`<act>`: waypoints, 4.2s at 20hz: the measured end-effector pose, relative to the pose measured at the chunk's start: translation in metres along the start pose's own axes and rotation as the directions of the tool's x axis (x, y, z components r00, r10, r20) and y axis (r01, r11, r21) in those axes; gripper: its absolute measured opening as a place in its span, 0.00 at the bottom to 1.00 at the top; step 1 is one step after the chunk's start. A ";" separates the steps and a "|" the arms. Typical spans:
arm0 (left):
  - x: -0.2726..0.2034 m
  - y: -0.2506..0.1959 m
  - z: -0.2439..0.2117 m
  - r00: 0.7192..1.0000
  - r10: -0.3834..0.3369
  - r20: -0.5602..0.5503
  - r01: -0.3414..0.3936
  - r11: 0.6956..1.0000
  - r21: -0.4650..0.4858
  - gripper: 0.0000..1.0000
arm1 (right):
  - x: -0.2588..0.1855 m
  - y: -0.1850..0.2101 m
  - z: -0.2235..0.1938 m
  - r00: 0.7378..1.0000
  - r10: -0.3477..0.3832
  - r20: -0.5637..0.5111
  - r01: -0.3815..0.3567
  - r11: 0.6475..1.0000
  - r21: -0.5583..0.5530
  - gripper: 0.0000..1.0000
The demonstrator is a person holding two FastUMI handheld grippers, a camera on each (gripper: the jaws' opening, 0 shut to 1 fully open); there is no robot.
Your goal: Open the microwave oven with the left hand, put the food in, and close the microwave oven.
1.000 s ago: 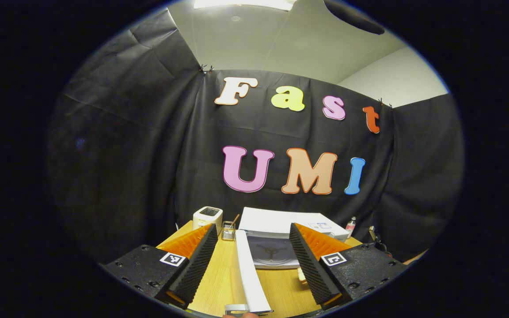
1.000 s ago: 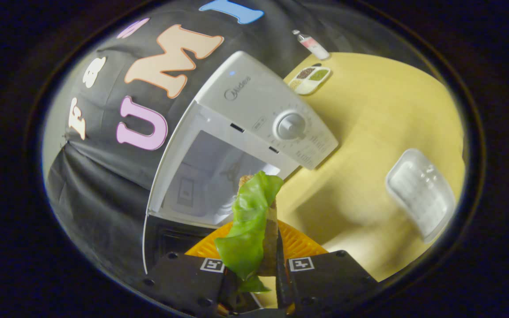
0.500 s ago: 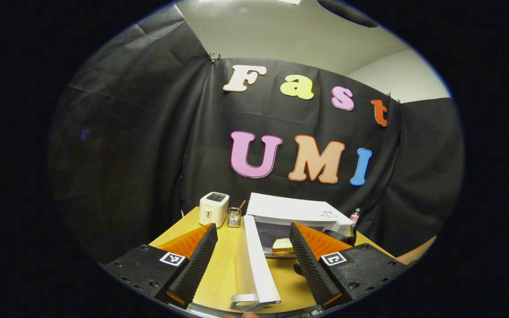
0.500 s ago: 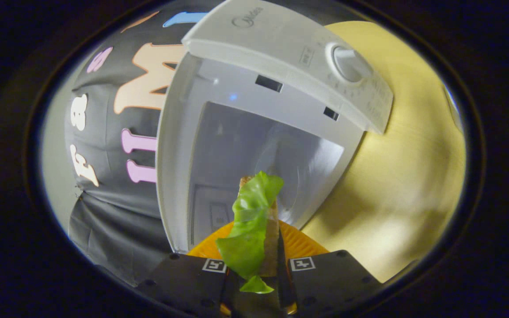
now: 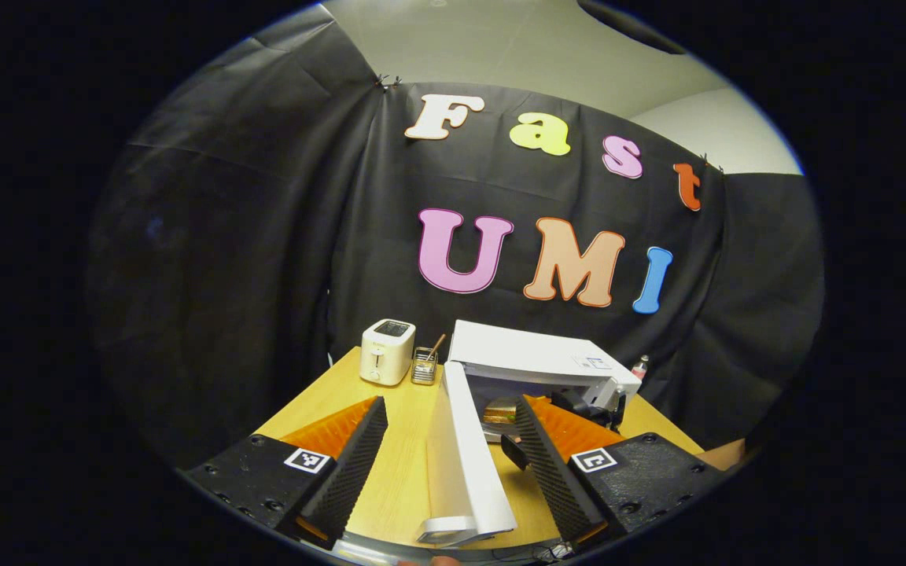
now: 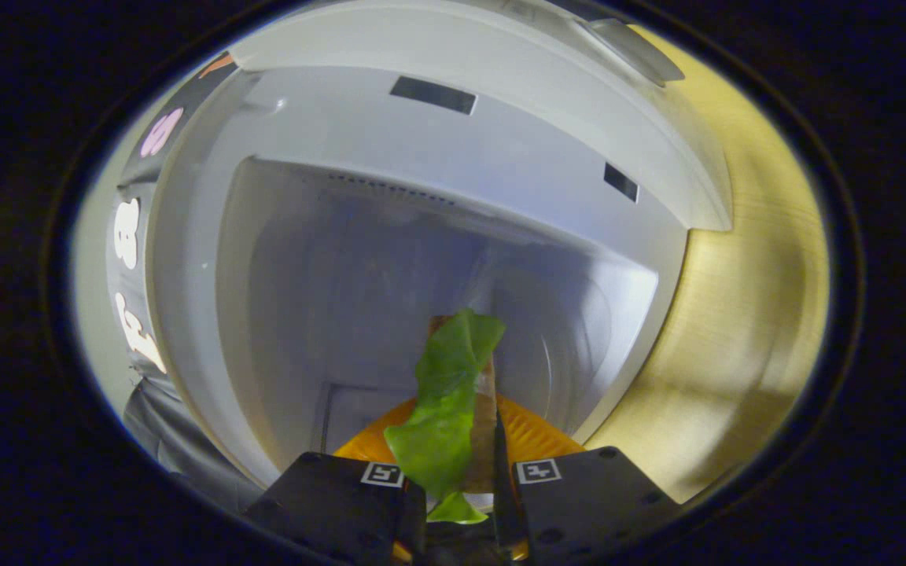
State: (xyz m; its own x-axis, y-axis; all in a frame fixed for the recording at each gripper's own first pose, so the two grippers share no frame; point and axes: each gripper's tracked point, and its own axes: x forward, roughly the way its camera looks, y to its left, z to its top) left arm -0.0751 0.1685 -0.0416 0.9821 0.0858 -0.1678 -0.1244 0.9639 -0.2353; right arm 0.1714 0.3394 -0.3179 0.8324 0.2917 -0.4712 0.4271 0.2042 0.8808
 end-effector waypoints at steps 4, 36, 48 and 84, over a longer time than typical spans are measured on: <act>0.007 0.004 0.002 1.000 0.002 -0.007 -0.002 0.999 0.054 0.95 | 0.008 -0.012 0.000 0.999 0.005 0.040 -0.004 1.000 -0.022 0.36; 0.002 0.005 -0.006 0.999 0.017 -0.039 -0.013 0.995 0.101 0.96 | -0.004 0.009 0.021 0.990 0.080 0.113 0.058 0.501 -0.863 0.88; -0.008 0.016 -0.010 0.999 0.026 -0.019 -0.023 0.988 0.156 0.96 | -0.111 0.031 0.008 0.979 0.193 -0.062 -0.119 0.300 -0.946 0.92; -0.020 0.061 -0.216 0.895 0.170 -0.412 -0.100 0.977 0.188 0.00 | -0.284 0.091 0.176 0.937 0.346 0.056 -0.023 0.221 -0.975 0.99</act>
State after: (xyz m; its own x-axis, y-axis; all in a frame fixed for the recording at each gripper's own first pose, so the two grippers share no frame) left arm -0.1329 0.1709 -0.2589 0.7997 0.1372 -0.5845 -0.1928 0.9807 -0.0337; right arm 0.0359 0.1106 -0.0958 0.9471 0.2915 -0.1342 -0.2694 0.9495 0.1611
